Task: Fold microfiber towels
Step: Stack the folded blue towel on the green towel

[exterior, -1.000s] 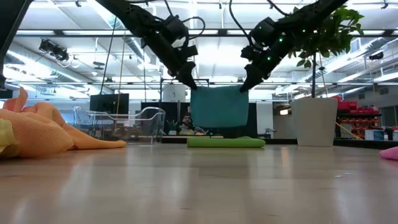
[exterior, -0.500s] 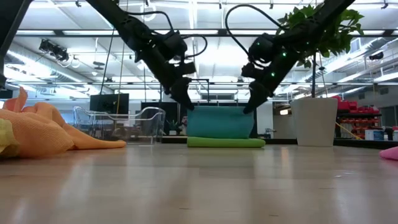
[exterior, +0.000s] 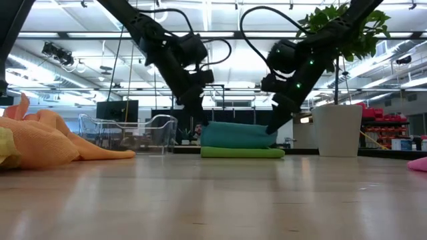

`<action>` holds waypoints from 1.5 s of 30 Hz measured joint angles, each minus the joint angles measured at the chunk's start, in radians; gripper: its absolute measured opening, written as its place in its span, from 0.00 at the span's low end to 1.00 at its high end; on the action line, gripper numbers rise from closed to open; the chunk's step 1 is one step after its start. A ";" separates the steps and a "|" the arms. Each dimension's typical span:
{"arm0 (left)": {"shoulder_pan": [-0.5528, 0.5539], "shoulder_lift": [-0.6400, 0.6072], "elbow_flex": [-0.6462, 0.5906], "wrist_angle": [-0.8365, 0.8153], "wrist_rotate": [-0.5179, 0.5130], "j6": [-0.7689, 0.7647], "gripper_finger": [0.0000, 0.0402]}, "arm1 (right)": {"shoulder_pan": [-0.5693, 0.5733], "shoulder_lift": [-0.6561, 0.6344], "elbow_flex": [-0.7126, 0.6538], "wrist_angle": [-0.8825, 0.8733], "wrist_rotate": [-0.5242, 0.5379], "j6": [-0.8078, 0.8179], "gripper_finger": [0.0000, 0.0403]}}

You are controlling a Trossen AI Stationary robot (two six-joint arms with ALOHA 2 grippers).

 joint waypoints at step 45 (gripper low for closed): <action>-0.039 0.171 0.143 -0.177 0.078 -0.299 0.03 | -0.200 0.128 0.155 -0.066 -0.190 0.099 0.02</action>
